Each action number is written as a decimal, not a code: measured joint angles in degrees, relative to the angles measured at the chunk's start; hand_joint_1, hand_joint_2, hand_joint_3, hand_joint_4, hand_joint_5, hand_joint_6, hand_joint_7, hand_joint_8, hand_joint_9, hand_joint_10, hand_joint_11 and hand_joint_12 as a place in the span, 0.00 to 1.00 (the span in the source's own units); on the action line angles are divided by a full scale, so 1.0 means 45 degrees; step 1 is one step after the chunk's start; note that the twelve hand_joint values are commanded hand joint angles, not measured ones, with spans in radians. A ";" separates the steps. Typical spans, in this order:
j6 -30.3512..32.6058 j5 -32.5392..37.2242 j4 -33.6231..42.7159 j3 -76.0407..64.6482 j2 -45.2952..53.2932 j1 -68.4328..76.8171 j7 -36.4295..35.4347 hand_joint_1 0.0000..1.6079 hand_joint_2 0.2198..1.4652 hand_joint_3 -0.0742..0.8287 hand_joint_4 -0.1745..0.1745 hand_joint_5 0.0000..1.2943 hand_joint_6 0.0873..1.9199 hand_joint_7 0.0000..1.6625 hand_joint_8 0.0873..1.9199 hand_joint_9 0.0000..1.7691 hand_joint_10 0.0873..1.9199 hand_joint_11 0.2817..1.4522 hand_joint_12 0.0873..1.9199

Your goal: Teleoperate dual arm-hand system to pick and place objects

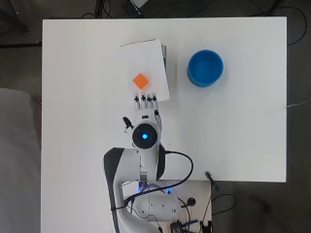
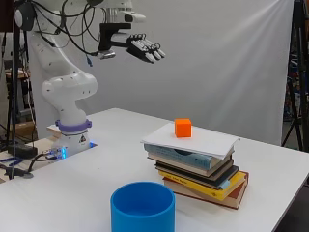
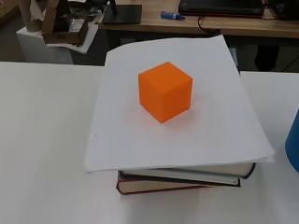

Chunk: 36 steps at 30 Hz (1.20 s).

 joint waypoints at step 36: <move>0.6768 0.1752 -0.1623 -0.1683 0.5848 0.0163 -0.3099 0.31 0.58 0.08 0.68 0.04 0.00 0.09 0.00 0.19 0.00 0.18 0.00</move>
